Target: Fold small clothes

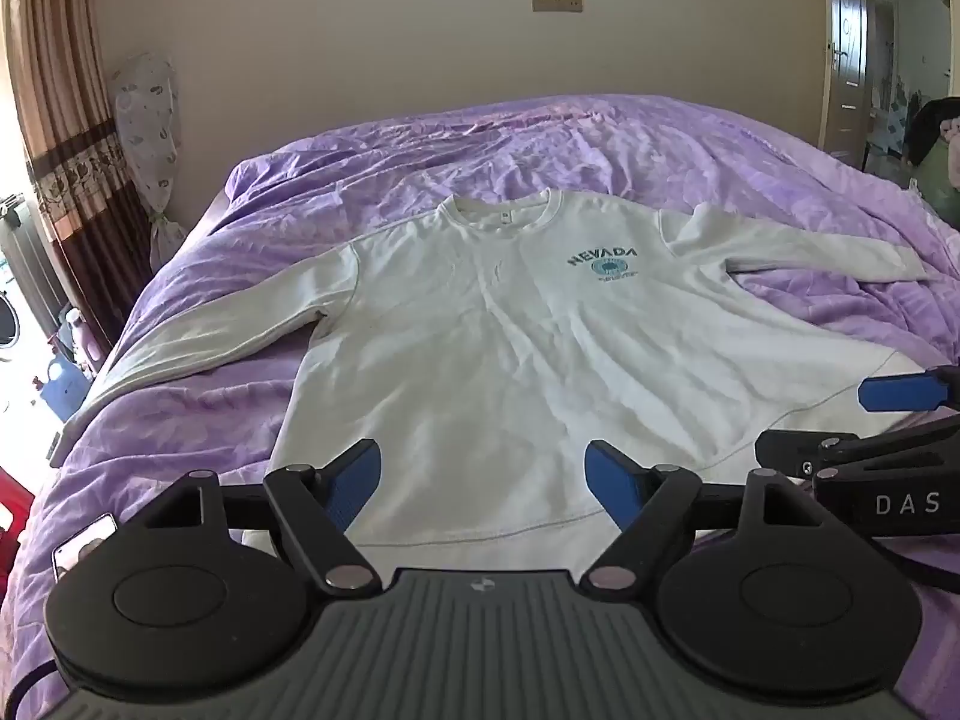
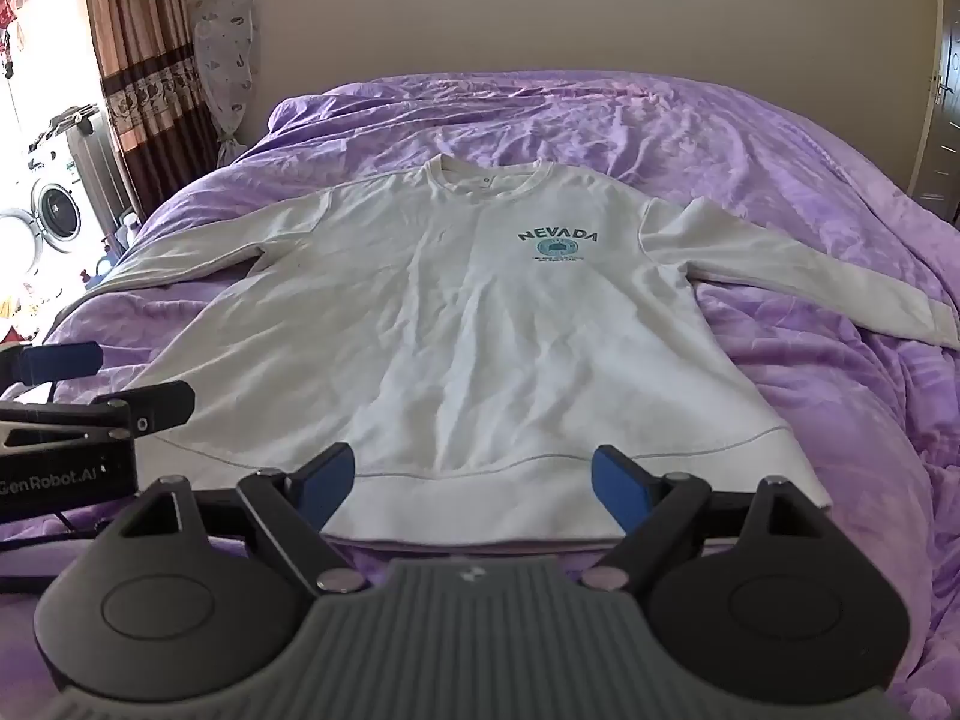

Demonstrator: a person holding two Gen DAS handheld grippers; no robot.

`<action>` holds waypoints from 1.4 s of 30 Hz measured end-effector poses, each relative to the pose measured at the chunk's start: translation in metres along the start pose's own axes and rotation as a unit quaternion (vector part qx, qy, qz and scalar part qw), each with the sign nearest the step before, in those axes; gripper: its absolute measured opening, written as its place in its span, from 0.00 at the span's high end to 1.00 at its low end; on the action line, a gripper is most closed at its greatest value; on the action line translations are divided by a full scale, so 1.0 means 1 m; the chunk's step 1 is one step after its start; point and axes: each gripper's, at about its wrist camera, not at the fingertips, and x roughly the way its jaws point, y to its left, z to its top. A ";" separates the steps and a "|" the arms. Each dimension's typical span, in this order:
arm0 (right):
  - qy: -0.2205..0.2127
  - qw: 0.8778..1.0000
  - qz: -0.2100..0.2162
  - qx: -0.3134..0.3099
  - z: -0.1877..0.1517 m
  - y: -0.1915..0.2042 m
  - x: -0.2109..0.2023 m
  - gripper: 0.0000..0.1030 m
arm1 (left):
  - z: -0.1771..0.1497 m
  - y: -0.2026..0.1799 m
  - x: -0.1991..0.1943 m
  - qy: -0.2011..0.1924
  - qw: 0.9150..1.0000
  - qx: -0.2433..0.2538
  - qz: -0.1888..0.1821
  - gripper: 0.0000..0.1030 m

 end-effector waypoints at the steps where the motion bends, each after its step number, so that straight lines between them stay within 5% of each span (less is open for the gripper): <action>1: 0.001 1.000 0.000 0.000 0.000 0.000 0.000 0.20 | -0.001 0.001 0.000 0.003 1.000 -0.002 -0.001 0.12; 42: 0.004 1.000 -0.002 -0.004 -0.004 0.003 -0.005 0.20 | -0.007 0.004 0.002 0.023 1.000 -0.005 0.006 0.12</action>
